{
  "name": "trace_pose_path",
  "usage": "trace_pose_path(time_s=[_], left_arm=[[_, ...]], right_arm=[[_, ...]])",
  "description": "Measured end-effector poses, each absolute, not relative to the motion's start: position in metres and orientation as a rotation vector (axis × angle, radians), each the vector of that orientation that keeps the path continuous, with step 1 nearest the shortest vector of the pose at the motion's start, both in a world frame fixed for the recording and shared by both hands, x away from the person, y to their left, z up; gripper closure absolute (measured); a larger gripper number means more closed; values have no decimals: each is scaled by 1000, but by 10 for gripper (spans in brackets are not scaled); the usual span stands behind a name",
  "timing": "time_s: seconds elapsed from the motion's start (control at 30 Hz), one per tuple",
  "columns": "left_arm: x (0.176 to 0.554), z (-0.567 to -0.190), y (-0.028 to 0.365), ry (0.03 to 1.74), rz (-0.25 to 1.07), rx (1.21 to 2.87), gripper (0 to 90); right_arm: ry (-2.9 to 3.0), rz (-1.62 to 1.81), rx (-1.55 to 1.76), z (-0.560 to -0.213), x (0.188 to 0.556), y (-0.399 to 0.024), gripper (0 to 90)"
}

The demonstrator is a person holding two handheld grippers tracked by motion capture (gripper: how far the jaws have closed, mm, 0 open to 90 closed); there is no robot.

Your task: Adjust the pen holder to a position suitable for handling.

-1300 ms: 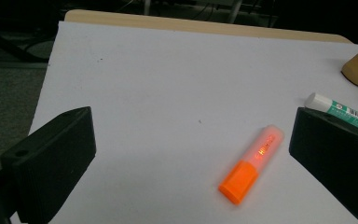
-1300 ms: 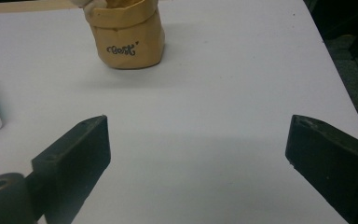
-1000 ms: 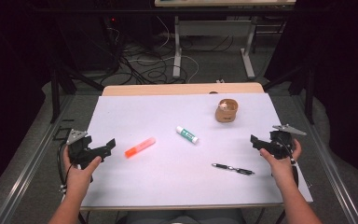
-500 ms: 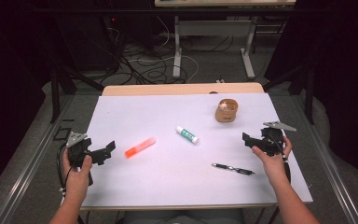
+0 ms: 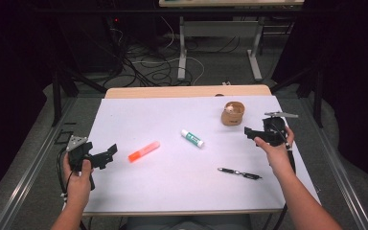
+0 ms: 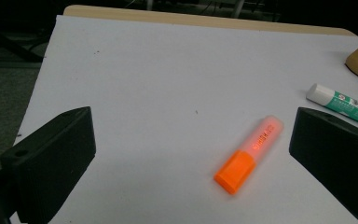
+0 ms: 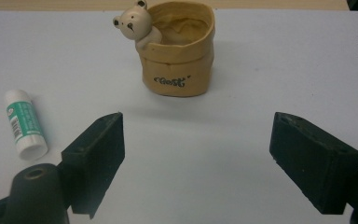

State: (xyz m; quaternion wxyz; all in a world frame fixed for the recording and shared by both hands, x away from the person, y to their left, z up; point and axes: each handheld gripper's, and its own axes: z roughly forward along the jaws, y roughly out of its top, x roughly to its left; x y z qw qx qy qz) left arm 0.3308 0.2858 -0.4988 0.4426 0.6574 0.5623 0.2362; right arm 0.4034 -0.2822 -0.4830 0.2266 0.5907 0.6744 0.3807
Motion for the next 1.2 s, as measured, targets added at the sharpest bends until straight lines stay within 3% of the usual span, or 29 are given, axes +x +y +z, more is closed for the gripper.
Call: trace_pose_path(time_s=[1.2], left_arm=[[331,-500,287,1422,600,1625,4]], right_arm=[[1908,940,1754,-436,478,-274,213]])
